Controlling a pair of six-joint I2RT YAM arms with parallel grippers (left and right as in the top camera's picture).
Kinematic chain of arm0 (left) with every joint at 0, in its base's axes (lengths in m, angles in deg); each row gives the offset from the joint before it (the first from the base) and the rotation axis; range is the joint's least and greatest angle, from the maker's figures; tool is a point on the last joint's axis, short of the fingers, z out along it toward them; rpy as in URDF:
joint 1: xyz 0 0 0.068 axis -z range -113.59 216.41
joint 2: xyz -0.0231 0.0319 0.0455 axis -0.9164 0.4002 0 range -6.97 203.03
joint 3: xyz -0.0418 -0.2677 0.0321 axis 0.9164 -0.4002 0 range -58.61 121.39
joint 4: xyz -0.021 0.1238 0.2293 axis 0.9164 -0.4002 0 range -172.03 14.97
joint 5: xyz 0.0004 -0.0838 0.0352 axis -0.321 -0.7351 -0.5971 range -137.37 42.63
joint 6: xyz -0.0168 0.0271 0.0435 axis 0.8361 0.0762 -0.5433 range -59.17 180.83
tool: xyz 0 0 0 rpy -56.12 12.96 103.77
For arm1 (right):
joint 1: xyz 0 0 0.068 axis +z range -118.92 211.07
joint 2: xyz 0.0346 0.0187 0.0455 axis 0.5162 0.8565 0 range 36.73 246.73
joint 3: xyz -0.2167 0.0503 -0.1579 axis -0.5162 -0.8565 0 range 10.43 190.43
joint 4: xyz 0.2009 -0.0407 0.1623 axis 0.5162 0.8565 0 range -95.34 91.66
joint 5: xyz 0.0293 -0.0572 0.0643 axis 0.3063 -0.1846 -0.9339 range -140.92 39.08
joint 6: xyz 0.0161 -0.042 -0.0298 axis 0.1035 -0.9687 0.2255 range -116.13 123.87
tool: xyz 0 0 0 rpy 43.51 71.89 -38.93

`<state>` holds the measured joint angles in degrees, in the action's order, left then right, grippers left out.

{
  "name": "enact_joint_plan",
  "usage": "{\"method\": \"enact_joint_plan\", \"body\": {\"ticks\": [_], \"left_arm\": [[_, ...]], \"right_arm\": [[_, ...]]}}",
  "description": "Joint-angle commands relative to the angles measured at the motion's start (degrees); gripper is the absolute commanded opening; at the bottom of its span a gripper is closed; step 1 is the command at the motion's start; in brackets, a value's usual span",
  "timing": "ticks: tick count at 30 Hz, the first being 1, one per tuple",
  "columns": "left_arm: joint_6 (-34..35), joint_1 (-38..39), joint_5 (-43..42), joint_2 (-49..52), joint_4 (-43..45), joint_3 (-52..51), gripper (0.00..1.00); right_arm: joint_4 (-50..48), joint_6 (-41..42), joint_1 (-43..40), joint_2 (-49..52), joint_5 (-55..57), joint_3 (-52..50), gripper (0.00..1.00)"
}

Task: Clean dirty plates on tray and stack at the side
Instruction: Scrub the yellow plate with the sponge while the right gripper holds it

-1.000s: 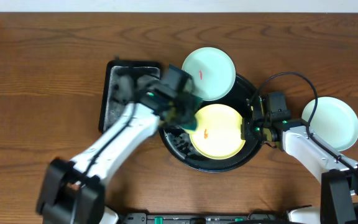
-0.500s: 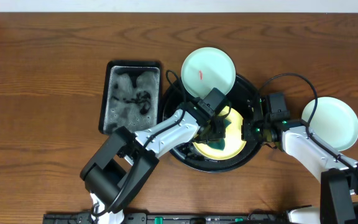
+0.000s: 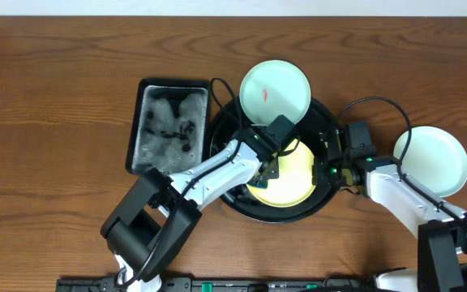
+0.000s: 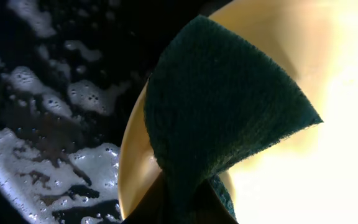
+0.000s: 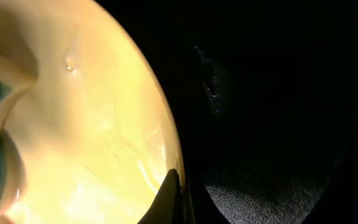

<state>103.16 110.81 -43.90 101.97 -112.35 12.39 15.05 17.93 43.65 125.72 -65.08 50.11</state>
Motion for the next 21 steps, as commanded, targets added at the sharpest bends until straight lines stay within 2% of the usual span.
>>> {"method": "enact_joint_plan", "body": {"ticks": [1,6,11,14,18,21], "left_arm": [[-1.18,-1.31,8.11,1.44,0.00,-1.40,0.08],[6.32,-1.18,-10.12,3.34,9.20,-2.27,0.08],[9.44,0.48,-22.47,5.33,19.61,-2.49,0.07],[9.03,2.21,-23.39,5.51,20.72,-2.49,0.07],[3.23,2.73,-23.10,5.51,19.23,-2.47,0.07],[2.23,1.79,-15.96,5.49,13.00,-2.45,0.07]], "right_arm": [[0.85,0.00,-0.48,0.17,3.82,0.04,0.01],[0.90,0.00,-0.48,0.17,3.80,0.04,0.01],[1.09,-1.73,-0.48,0.17,3.80,0.04,0.01],[1.07,-1.92,-0.48,0.17,3.80,0.04,0.01],[1.07,-1.92,-0.48,0.17,3.80,0.04,0.01],[1.16,-1.92,-0.48,0.17,3.80,0.04,0.01]]}}
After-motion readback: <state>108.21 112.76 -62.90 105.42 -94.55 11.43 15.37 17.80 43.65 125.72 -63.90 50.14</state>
